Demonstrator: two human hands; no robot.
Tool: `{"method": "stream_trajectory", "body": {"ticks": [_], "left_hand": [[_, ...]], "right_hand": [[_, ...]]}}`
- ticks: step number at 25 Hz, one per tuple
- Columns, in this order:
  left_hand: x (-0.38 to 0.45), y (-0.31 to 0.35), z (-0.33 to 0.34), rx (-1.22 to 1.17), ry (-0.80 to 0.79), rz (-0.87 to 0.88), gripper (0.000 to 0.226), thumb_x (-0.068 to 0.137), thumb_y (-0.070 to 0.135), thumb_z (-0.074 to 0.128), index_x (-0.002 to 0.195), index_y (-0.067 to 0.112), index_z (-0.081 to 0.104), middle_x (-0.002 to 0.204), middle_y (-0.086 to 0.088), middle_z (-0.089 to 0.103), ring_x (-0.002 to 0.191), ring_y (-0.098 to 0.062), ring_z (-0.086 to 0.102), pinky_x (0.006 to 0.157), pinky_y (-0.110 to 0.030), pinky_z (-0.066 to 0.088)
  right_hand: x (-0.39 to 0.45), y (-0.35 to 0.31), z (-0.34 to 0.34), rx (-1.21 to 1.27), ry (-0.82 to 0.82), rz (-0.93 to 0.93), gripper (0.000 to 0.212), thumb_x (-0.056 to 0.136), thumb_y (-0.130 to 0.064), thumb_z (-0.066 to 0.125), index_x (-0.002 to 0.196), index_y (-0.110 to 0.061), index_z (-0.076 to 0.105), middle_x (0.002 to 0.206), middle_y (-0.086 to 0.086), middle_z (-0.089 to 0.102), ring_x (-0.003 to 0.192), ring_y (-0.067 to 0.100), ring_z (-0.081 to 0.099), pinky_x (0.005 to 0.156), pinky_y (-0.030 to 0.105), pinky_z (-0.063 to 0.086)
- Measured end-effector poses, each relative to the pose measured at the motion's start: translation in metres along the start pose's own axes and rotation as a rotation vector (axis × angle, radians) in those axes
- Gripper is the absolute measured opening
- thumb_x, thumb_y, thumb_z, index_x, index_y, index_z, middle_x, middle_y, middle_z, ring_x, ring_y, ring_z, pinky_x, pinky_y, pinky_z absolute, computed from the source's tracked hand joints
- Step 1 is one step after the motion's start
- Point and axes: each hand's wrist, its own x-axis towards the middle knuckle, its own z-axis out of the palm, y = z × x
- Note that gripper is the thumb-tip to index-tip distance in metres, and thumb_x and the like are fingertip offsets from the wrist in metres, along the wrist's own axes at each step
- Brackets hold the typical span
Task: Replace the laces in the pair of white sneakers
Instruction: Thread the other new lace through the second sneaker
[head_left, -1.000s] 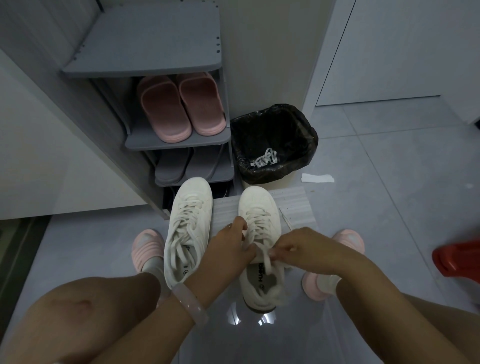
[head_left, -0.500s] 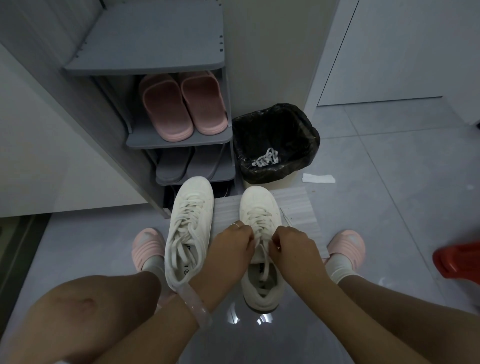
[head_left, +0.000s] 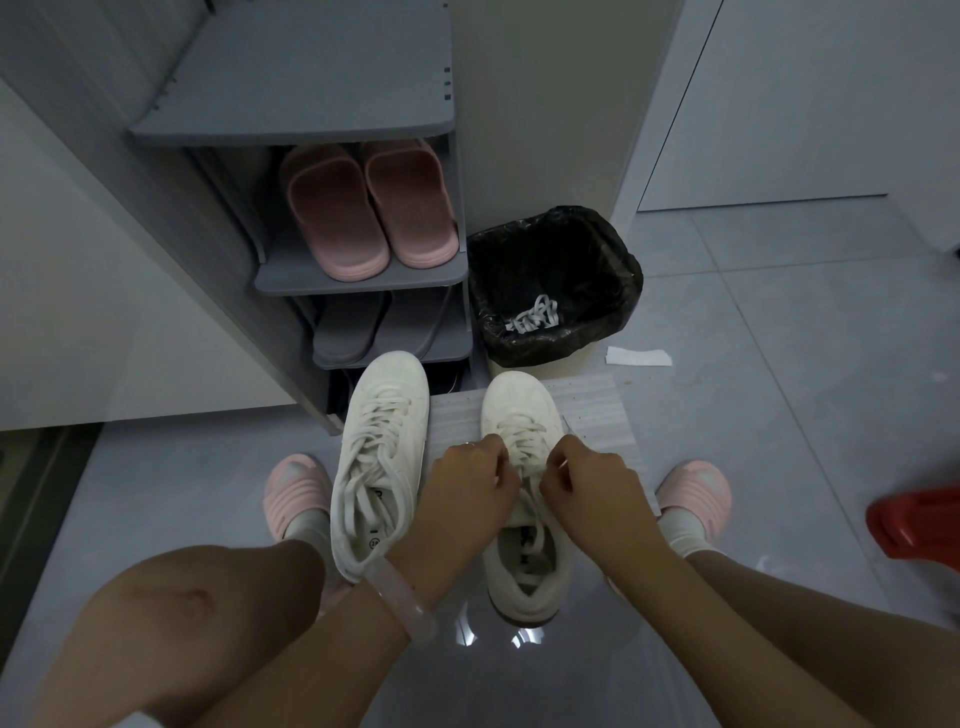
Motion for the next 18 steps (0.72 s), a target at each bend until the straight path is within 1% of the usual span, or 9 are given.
{"method": "stream_trajectory", "body": {"ticks": [2, 3, 5, 7, 10, 12, 15, 17, 18], "left_hand": [[0.003, -0.005, -0.002, -0.13, 0.009, -0.058, 0.015, 0.093, 0.015, 0.048, 0.09, 0.006, 0.06, 0.084, -0.011, 0.067, 0.075, -0.022, 0.063, 0.073, -0.034, 0.049], [0.005, -0.006, -0.003, -0.158, -0.004, -0.072, 0.014, 0.092, 0.015, 0.051, 0.089, 0.007, 0.062, 0.086, -0.009, 0.068, 0.075, -0.019, 0.062, 0.074, -0.032, 0.05], [0.006, -0.008, -0.001, -0.111, -0.045, -0.051, 0.013, 0.09, 0.019, 0.056, 0.09, 0.009, 0.064, 0.091, -0.004, 0.067, 0.081, -0.015, 0.06, 0.079, -0.03, 0.05], [0.006, -0.008, 0.003, -0.027, -0.052, -0.022, 0.016, 0.09, 0.021, 0.055, 0.094, 0.009, 0.064, 0.095, -0.003, 0.065, 0.087, -0.016, 0.059, 0.081, -0.031, 0.049], [0.008, -0.007, 0.007, 0.061, -0.049, 0.0, 0.02, 0.092, 0.019, 0.048, 0.094, 0.006, 0.063, 0.093, -0.007, 0.063, 0.085, -0.018, 0.057, 0.076, -0.029, 0.045], [0.009, -0.007, 0.008, 0.093, -0.03, 0.013, 0.02, 0.091, 0.015, 0.044, 0.093, 0.005, 0.061, 0.088, -0.008, 0.06, 0.079, -0.017, 0.052, 0.072, -0.026, 0.04], [0.009, -0.006, 0.005, 0.059, -0.038, 0.018, 0.021, 0.092, 0.016, 0.045, 0.097, 0.005, 0.062, 0.094, -0.009, 0.065, 0.084, -0.019, 0.058, 0.076, -0.028, 0.044], [0.009, -0.007, 0.004, 0.031, -0.077, 0.008, 0.022, 0.092, 0.021, 0.048, 0.099, 0.006, 0.063, 0.096, -0.008, 0.065, 0.088, -0.02, 0.06, 0.081, -0.031, 0.048], [0.009, -0.008, 0.004, 0.04, -0.089, 0.011, 0.022, 0.092, 0.022, 0.049, 0.098, 0.006, 0.063, 0.097, -0.008, 0.065, 0.09, -0.02, 0.059, 0.082, -0.032, 0.048]], "right_hand": [[0.004, 0.004, -0.002, 0.058, -0.006, 0.041, 0.019, 0.095, -0.024, 0.044, 0.1, -0.011, 0.057, 0.09, 0.007, 0.066, 0.078, 0.02, 0.059, 0.066, 0.028, 0.046], [0.006, 0.006, -0.002, 0.058, -0.026, 0.041, 0.02, 0.095, -0.025, 0.045, 0.1, -0.011, 0.058, 0.091, 0.006, 0.066, 0.078, 0.018, 0.058, 0.064, 0.025, 0.044], [0.007, 0.006, 0.002, 0.033, -0.068, 0.024, 0.019, 0.093, -0.028, 0.049, 0.098, -0.013, 0.059, 0.092, 0.003, 0.063, 0.076, 0.014, 0.054, 0.06, 0.021, 0.038], [0.008, 0.004, 0.006, 0.012, -0.066, 0.016, 0.017, 0.093, -0.026, 0.049, 0.094, -0.012, 0.059, 0.09, 0.003, 0.061, 0.076, 0.014, 0.053, 0.062, 0.022, 0.037], [0.01, 0.001, 0.009, -0.07, -0.043, 0.004, 0.015, 0.095, -0.018, 0.042, 0.083, -0.012, 0.048, 0.08, 0.002, 0.053, 0.069, 0.016, 0.048, 0.05, 0.02, 0.028], [0.009, -0.002, 0.009, -0.098, -0.036, -0.011, 0.014, 0.096, -0.015, 0.038, 0.082, -0.014, 0.039, 0.075, 0.001, 0.046, 0.062, 0.015, 0.042, 0.046, 0.017, 0.02], [0.01, -0.002, 0.008, -0.094, -0.035, 0.002, 0.013, 0.096, -0.015, 0.037, 0.084, -0.013, 0.034, 0.064, -0.004, 0.037, 0.051, 0.009, 0.031, 0.045, 0.018, 0.018], [0.011, -0.001, 0.007, -0.099, -0.04, 0.0, 0.013, 0.096, -0.016, 0.038, 0.084, -0.013, 0.034, 0.062, -0.005, 0.034, 0.05, 0.008, 0.03, 0.045, 0.018, 0.018], [0.011, -0.001, 0.007, -0.105, -0.048, -0.008, 0.013, 0.097, -0.017, 0.037, 0.085, -0.013, 0.034, 0.064, -0.004, 0.037, 0.051, 0.01, 0.032, 0.045, 0.018, 0.018]]}}
